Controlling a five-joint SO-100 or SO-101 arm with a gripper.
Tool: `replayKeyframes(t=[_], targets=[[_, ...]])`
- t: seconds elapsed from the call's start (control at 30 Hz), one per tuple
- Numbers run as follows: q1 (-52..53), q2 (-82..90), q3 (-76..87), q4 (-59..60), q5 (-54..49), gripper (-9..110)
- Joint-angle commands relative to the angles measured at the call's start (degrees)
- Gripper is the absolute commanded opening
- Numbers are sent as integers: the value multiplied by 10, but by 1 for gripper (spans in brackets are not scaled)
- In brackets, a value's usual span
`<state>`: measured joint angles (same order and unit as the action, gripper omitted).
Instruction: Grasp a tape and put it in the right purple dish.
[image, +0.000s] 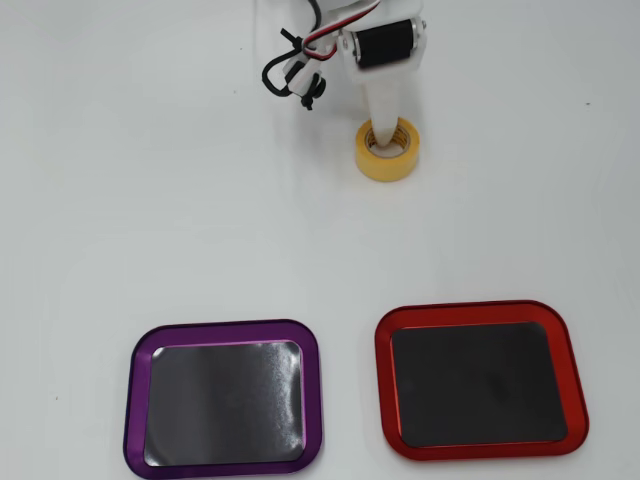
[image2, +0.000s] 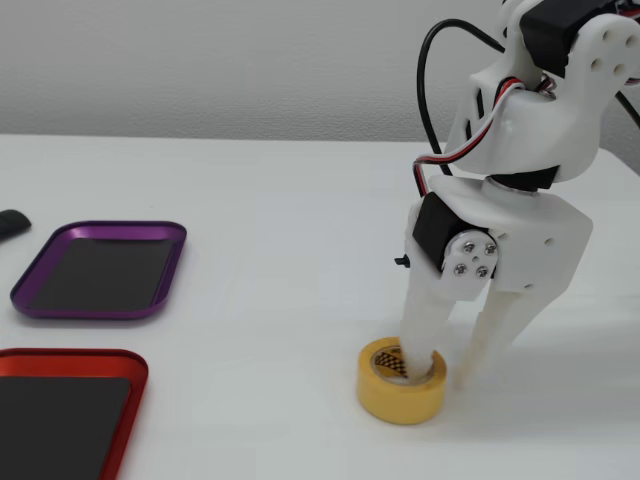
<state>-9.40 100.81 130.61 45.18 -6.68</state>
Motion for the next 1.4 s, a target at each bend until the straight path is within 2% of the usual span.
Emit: replayKeyframes(t=[0.0, 0.17, 0.37, 0.6, 0.7, 1.0, 1.17, 1.37], targets=[[-5, -5, -20, 2, -17, 0], [1, 30, -79, 18, -17, -1], [2, 204, -127, 51, -36, -1], [4, 425, -87, 25, -186, -1], [20, 466, -15, -30, -253, -1], [167, 465, 199, -381, -277, -1], [181, 404, 208, -436, -277, -1], [181, 214, 99, -475, -271, -1]])
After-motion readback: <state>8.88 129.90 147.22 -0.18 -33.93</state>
